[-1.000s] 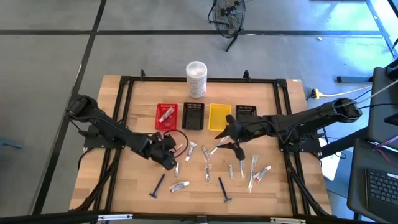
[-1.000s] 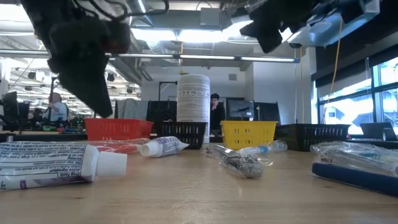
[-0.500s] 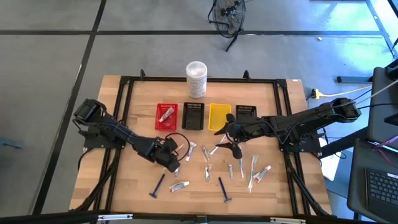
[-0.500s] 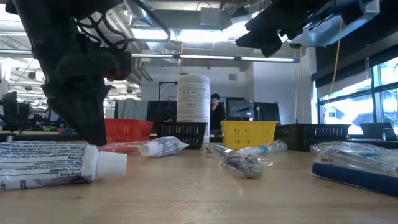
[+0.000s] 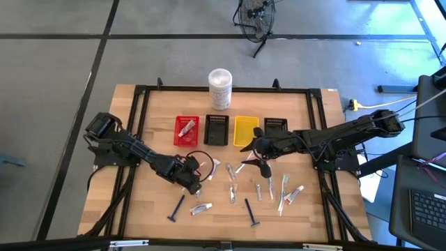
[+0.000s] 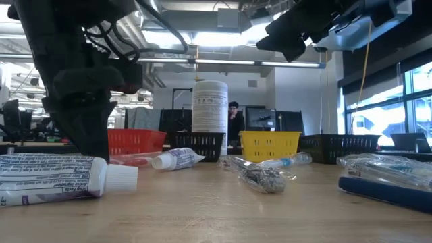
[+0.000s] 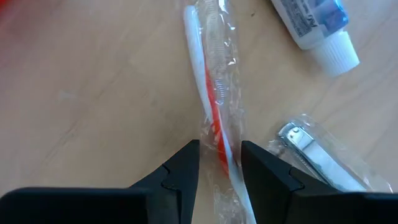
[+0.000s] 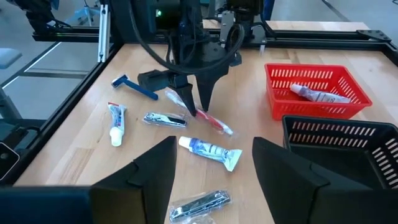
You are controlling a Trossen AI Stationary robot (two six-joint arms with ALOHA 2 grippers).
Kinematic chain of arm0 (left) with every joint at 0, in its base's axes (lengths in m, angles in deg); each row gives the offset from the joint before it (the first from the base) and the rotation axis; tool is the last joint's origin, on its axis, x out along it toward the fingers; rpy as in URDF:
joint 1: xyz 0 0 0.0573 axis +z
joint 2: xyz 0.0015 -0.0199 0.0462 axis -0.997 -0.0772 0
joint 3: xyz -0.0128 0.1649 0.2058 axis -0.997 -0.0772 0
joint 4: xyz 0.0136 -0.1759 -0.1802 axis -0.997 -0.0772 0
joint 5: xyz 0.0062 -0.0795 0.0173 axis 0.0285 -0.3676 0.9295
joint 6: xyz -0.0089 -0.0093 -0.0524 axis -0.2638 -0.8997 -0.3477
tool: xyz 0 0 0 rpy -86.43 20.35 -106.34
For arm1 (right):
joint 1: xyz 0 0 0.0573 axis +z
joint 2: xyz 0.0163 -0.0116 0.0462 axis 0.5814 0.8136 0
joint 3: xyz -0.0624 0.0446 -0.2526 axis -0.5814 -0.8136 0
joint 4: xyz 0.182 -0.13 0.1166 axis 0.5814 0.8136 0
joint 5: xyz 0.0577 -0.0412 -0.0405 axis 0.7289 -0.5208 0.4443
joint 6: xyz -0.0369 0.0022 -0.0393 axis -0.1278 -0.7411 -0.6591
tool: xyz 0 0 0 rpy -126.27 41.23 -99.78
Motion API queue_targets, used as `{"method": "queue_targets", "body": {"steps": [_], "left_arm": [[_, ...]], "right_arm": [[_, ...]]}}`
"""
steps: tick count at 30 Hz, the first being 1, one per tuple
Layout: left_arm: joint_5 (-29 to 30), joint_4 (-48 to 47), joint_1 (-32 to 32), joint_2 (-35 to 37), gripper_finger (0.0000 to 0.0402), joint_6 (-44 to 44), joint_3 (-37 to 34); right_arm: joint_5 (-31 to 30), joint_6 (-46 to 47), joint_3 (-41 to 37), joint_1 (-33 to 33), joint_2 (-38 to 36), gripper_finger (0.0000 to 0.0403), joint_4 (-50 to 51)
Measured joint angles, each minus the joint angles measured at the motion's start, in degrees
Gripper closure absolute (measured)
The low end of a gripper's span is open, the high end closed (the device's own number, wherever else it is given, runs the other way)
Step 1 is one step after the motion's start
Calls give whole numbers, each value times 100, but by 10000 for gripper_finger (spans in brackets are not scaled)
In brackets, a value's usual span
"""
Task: Pick & Place Travel size toiletries
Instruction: Put the red toothbrush into the left black basket
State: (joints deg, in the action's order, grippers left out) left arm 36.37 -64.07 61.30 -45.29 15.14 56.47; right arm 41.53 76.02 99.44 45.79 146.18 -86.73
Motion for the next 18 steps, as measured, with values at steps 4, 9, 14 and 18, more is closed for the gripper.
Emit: {"method": "queue_targets", "body": {"steps": [4, 9, 14, 18], "left_arm": [[27, -6, 0, -50, 296, 3, 0], [24, -53, 4, -29, 342, 36, -9], [61, -90, 4, 35, 377, 87, -16], [24, -87, 4, 299, 378, 247, 22]], "right_arm": [[0, 2, 0, 0, 0, 186, 0], [0, 0, 0, 0, 0, 182, 2], [0, 0, 0, 0, 0, 189, 0], [0, 0, 0, 0, 0, 196, 0]]}}
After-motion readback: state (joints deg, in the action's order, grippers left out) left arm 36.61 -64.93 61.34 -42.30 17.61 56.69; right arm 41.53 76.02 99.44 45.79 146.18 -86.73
